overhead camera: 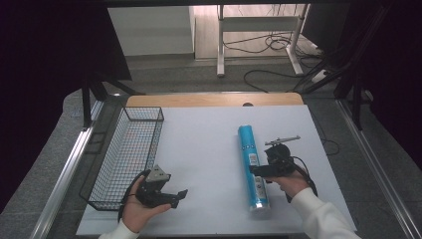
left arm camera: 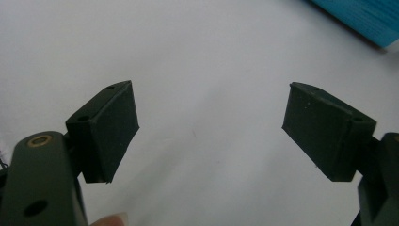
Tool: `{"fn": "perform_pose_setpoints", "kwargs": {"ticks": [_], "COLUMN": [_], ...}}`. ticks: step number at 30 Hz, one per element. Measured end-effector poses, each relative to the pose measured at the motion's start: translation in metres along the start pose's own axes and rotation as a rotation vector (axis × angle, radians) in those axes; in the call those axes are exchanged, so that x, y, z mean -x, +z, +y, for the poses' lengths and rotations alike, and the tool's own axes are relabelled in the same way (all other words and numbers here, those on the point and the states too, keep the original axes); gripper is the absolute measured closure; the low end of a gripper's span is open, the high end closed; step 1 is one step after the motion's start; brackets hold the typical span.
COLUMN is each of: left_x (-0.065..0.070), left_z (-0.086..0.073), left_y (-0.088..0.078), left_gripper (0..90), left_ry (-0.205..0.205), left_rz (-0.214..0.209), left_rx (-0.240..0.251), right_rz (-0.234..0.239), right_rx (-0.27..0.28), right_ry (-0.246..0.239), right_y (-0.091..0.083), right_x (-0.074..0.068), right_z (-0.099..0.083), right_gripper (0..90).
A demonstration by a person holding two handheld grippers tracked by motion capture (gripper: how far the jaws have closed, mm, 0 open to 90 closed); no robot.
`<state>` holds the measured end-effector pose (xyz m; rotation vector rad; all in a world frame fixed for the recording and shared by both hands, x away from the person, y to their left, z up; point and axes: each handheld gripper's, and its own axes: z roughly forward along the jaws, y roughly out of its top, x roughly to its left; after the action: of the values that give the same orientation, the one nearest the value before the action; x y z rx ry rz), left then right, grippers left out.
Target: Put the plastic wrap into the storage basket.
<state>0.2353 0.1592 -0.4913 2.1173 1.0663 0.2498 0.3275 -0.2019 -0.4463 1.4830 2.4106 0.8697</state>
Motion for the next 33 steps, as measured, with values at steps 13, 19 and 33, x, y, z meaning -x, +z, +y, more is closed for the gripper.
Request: {"fn": "perform_pose_setpoints", "kwargs": {"ticks": [13, 19, 33], "left_x": [0.000, 0.001, 0.001], "left_z": [-0.001, -0.001, -0.001], "left_y": [0.001, 0.001, 0.002], "left_gripper": [18.5, 18.5, 18.5], "left_ry": [0.010, 0.017, 0.025], "left_rz": [0.010, 0.016, 0.017], "left_rx": [-0.010, -0.012, -0.013], "right_rz": [-0.034, -0.058, -0.052], "right_rx": [-0.098, -0.120, -0.270], "right_ry": [0.037, 0.071, 0.161], "right_y": [0.044, 0.058, 0.085], "right_x": [-0.004, 0.004, 0.010], "right_z": [0.008, 0.018, 0.035], "right_gripper": [19.0, 18.2, 26.8]}}
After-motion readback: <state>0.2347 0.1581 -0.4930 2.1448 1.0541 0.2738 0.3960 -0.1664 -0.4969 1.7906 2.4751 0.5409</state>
